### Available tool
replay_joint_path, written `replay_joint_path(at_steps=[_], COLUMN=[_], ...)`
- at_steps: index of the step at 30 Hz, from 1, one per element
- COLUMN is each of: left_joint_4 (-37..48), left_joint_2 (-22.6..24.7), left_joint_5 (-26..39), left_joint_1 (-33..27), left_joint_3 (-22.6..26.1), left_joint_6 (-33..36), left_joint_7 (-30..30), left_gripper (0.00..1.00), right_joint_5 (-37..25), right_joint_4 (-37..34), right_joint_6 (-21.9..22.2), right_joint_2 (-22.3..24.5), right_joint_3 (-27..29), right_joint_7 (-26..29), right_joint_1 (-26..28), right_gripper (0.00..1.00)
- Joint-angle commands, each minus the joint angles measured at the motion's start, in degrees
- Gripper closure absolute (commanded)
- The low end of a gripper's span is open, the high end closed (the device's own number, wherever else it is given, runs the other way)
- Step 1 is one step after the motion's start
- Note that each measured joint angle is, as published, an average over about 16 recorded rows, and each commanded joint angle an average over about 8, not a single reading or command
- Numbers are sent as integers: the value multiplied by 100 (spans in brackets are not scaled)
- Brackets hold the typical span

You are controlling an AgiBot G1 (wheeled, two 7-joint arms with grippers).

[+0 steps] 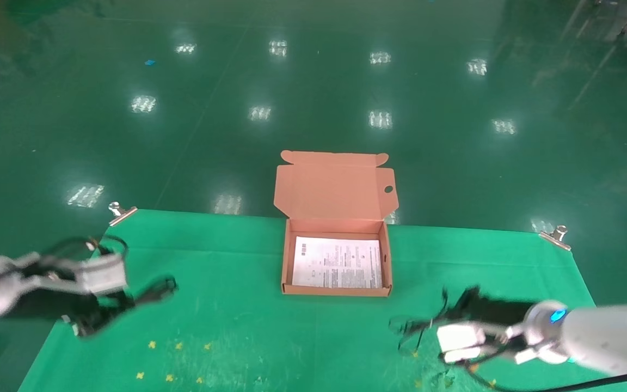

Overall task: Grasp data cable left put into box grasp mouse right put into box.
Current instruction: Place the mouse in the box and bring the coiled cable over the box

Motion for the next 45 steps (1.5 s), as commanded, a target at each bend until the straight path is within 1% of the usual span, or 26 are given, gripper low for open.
replay_joint_path(at_steps=[1, 4, 8, 11, 15, 19, 24, 29, 33, 40, 45], left_joint_4=[-248, -762, -1368, -1648, -1797, -1764, -1575, -1365, -1172, -907, -960], left_joint_2=[-245, -473, -679, -725, -642, -435, -79, 305, 551, 735, 660], left_joint_5=[-53, -33, -59, -135, -249, -335, -352, -305, -283, -239, -251], left_joint_1=[-61, -90, -83, -113, -236, -417, -723, -999, -1147, -1309, -1283], left_joint_3=[-61, -153, -299, -410, -525, -603, -643, -634, -625, -625, -621], left_joint_6=[68, -191, -612, -845, -1028, -1158, -1258, -1380, -1475, -1550, -1506], left_joint_7=[92, 454, 855, 1006, 1102, 1139, 1165, 1281, 1360, 1407, 1471], left_gripper=[100, 100, 100, 100, 100, 100, 100, 100, 100, 100, 100], right_joint_5=[-132, -86, 150, 293, 343, 299, 120, 7, 112, 467, 678], right_joint_4=[266, 492, 552, 556, 538, 486, 294, -135, -503, -790, -836], right_joint_6=[-26, -58, -15, 54, 224, 512, 919, 1335, 1607, 1774, 1864], right_joint_2=[131, 283, 357, 304, 50, -335, -859, -1391, -1764, -2080, -2159], right_joint_3=[73, 265, 519, 667, 796, 882, 930, 959, 963, 943, 948], right_joint_7=[254, 482, 492, 395, 283, 265, 291, 297, 234, 40, -58], right_joint_1=[48, 278, 679, 1006, 1400, 1673, 1889, 2047, 2110, 2140, 2059], right_gripper=[100, 100, 100, 100, 100, 100, 100, 100, 100, 100, 100])
